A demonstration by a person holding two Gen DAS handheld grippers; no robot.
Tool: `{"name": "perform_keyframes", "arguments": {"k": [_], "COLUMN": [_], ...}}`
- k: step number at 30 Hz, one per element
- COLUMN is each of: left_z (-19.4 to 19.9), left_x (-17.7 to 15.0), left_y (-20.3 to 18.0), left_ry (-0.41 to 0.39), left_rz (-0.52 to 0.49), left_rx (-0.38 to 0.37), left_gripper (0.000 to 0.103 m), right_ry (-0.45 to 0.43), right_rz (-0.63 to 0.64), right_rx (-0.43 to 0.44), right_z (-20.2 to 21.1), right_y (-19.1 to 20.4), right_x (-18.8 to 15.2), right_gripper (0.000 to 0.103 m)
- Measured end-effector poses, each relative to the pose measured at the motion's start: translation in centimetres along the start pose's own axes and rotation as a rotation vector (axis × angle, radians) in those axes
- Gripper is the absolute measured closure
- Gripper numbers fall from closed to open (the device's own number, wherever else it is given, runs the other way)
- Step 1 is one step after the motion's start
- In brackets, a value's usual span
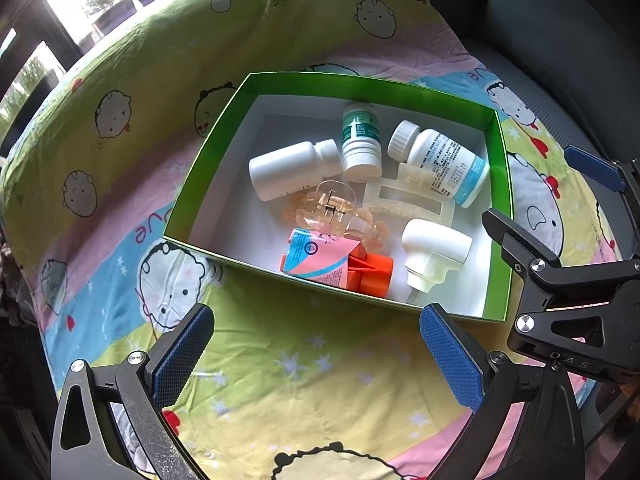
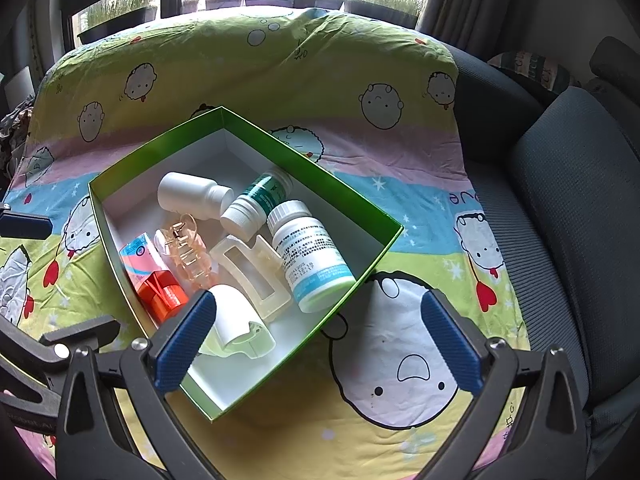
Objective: Organize rigid objects
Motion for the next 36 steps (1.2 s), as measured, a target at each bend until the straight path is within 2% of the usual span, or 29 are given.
{"name": "perform_keyframes", "arguments": {"k": [2, 5, 7, 10, 16, 36], "left_z": [-0.1, -0.4, -0.7, -0.3, -0.2, -0.5], "left_x": [-0.1, -0.4, -0.5, -0.2, 0.1, 0.3], "left_y": [0.2, 0.8, 1.4, 1.6, 1.5, 1.6], "left_ry": [-0.002, 0.023, 0.038, 0.0, -0.029, -0.044], "left_rz": [0.002, 0.057, 0.084, 0.052, 0.049, 0.063], "left_rx": [0.004, -0.032, -0.003, 0.047, 0.053, 0.014], "left_gripper": [0.0, 0.0, 0.0, 0.0, 0.0, 0.0], "right_ry": [-0.001, -0.004, -0.007, -0.009, -0.006, -0.007], "right_rz": [-0.002, -0.005, -0.007, -0.005, -0.007, -0.007], "right_rx": [0.005, 0.009, 0.011, 0.013, 0.009, 0.002], "right_z": [0.0, 0.2, 0.3, 0.3, 0.1, -0.3], "right_y": [0.0, 0.0, 0.0, 0.2, 0.2, -0.1], "right_x": [0.0, -0.1, -0.1, -0.1, -0.2, 0.0], "right_gripper": [0.001, 0.001, 0.001, 0.001, 0.001, 0.001]}}
Point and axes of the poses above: each gripper's, at about its wrist camera, not at the fingertips, and z roughly against the way its jaws point, y to its left, x to its top, the point moved 6 cm from there along -z, roughly the way its jaws point
